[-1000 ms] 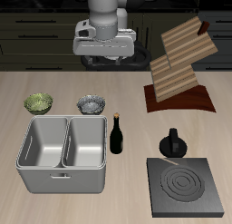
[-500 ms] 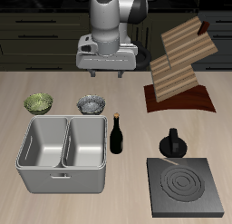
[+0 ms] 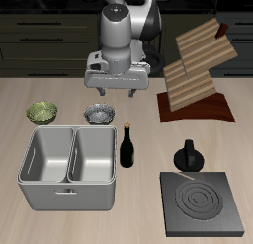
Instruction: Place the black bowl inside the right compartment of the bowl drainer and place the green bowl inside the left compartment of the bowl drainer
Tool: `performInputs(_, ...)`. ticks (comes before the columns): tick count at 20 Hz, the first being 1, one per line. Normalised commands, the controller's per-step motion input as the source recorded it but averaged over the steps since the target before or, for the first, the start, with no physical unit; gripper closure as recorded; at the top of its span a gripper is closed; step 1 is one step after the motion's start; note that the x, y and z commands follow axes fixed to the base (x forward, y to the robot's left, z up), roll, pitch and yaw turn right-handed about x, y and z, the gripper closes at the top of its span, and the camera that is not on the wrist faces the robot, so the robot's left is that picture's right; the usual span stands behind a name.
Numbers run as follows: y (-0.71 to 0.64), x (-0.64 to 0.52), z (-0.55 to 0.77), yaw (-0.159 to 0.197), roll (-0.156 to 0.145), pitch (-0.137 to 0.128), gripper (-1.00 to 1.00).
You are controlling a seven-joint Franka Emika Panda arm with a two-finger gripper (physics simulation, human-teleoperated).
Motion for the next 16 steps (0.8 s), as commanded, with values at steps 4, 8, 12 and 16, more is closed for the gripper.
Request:
performInputs(4, -0.04, 0.05, -0.32, -0.022, -0.006, 0.031, -1.00)
performInputs(8, 0.00, 0.03, -0.22, -0.022, -0.005, 0.024, -1.00)
performInputs(12, -0.12, -0.01, -0.38, -0.026, -0.017, 0.029, -1.00)
performInputs(16, -0.01, 0.00, -0.25, -0.002, -0.006, 0.022, -1.00)
